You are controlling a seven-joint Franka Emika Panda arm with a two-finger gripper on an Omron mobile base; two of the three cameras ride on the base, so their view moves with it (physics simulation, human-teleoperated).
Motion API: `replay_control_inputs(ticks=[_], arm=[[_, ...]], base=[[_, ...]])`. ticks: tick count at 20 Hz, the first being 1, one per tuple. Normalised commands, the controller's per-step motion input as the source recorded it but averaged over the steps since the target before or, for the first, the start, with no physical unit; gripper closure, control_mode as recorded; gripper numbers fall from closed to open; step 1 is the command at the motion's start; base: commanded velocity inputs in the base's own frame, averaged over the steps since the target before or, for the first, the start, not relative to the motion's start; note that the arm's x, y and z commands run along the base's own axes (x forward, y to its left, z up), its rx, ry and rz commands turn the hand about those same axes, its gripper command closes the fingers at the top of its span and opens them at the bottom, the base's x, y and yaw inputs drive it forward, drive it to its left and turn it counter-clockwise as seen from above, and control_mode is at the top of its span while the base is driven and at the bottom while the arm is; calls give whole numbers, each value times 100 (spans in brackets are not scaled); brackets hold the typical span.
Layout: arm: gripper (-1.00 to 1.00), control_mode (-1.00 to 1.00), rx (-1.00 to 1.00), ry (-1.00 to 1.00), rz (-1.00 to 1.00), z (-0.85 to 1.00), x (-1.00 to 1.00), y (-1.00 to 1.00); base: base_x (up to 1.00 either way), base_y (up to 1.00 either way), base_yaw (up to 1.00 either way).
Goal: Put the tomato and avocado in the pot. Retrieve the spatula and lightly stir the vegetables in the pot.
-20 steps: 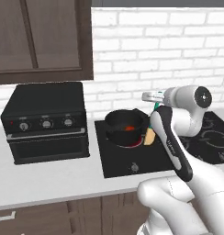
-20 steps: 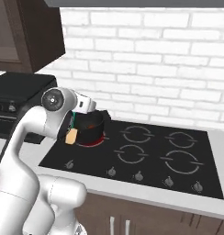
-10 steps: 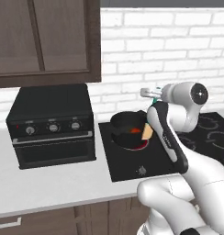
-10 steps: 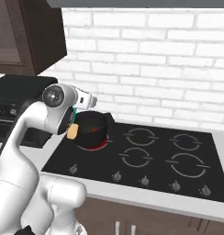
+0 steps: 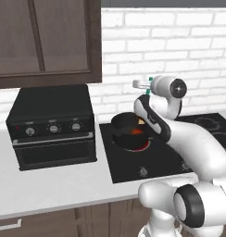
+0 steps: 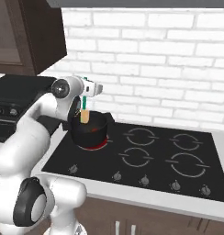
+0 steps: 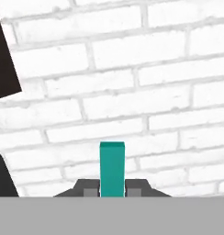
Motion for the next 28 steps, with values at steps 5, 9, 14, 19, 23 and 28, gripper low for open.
replay_control_inputs(ticks=[5,9,14,19,23,28], arm=[[100,-100,-19,2,-7,-39,94,4],[100,-100,-12,2,-2,-32,69,26],[100,-100,-2,0,0,-19,21,26],[100,-100,0,1,0,-7,13,24],[100,-100,0,5,0,-2,3,13],[100,-100,0,8,-4,-10,0,6]], base=[[0,0,0],[0,0,0],[0,0,0],[0,0,0],[0,0,0],[0,0,0]])
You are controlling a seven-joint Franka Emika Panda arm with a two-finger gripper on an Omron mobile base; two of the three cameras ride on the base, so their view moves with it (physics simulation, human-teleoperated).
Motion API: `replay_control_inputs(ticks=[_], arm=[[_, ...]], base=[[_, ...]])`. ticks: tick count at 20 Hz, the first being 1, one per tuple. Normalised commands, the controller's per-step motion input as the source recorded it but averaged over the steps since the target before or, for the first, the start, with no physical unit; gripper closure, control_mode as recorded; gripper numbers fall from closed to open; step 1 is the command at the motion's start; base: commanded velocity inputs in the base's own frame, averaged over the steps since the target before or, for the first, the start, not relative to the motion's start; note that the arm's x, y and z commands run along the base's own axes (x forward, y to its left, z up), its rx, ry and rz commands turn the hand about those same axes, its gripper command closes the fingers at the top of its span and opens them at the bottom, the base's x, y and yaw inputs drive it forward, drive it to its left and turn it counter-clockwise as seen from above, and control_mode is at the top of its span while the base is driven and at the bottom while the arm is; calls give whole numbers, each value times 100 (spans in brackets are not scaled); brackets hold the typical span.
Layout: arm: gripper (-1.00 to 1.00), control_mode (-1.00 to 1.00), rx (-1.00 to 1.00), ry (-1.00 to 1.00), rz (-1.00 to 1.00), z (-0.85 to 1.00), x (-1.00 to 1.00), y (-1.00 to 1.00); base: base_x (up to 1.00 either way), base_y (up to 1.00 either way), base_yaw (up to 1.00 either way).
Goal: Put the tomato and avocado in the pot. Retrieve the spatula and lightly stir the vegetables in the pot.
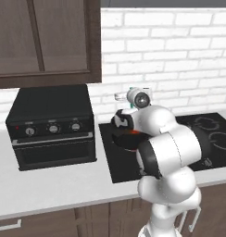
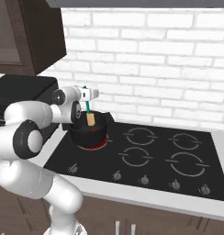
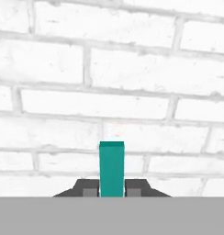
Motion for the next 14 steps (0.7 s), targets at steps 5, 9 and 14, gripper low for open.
replay_control_inputs(ticks=[5,9,14], arm=[[100,-100,3,13,-5,-15,0,0],[100,-100,7,20,-5,-31,1,0],[100,-100,3,7,-1,-48,27,0]], base=[[0,0,0],[0,0,0],[0,0,0]])
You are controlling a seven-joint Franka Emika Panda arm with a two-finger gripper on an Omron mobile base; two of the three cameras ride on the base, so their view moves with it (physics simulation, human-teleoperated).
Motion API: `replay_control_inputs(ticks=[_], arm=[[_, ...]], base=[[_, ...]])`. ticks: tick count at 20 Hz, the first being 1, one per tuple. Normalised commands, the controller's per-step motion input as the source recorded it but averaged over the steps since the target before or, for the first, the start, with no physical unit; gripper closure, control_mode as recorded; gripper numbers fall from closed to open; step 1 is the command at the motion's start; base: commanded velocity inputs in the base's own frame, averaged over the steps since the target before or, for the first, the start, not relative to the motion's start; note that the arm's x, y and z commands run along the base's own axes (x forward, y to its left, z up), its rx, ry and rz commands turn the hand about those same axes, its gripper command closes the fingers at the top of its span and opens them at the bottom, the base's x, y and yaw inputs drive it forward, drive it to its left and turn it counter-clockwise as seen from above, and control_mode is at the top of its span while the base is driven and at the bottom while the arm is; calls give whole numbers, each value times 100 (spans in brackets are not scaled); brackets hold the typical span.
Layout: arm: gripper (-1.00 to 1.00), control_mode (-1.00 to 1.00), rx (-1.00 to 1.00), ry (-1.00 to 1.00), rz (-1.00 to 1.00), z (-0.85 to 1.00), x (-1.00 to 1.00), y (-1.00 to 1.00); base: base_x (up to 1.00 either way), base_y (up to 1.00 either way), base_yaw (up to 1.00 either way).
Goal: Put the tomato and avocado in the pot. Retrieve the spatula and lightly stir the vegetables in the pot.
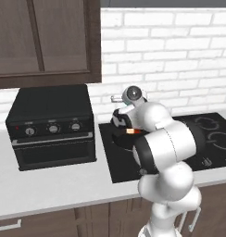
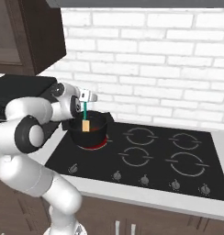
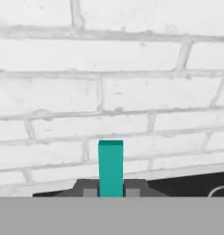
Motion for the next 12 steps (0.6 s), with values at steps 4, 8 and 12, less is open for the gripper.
replay_control_inputs(ticks=[4,8,12], arm=[[100,-100,-2,-10,0,-81,35,-2],[100,-100,-5,-16,0,-85,23,-3],[100,-100,0,-27,0,-29,11,0]], base=[[0,0,0],[0,0,0],[0,0,0]])
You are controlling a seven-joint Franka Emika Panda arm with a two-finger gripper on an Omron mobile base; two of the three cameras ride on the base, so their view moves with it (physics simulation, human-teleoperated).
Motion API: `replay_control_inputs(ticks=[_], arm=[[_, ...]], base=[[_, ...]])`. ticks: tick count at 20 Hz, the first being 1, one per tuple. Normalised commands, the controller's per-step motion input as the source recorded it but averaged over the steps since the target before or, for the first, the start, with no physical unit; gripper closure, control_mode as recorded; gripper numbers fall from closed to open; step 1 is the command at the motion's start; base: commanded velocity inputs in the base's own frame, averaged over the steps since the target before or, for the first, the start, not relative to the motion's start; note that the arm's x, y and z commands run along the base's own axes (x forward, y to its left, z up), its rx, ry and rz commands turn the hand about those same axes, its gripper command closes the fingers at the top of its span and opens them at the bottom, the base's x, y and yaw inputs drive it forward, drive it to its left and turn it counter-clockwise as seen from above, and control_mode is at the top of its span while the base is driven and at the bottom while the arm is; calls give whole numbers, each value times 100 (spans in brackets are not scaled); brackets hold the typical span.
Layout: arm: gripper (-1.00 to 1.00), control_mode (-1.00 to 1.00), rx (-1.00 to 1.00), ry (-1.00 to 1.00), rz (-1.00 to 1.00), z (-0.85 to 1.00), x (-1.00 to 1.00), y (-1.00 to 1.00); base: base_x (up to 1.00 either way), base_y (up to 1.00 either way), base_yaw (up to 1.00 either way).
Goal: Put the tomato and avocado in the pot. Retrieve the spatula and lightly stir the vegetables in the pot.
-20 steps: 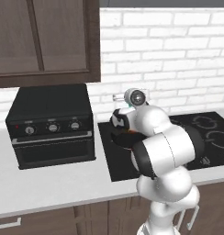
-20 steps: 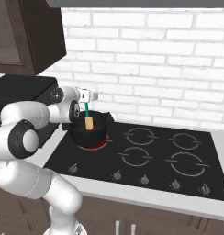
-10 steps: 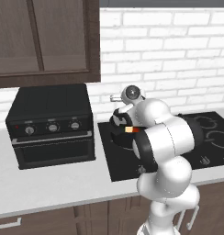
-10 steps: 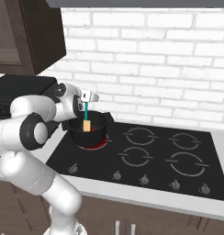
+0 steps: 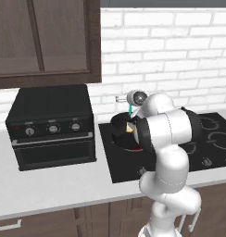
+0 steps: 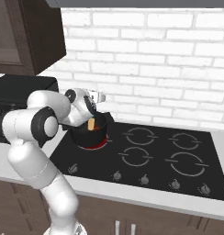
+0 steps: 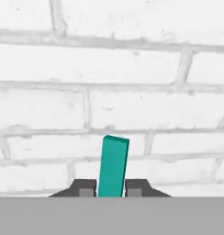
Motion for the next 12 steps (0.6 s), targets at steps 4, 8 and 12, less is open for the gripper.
replay_control_inputs(ticks=[4,8,12], arm=[[100,-100,0,-26,0,0,0,0],[100,-100,0,-5,0,15,-10,0],[100,-100,11,23,0,35,-22,0]], base=[[0,0,0],[0,0,0],[0,0,0]])
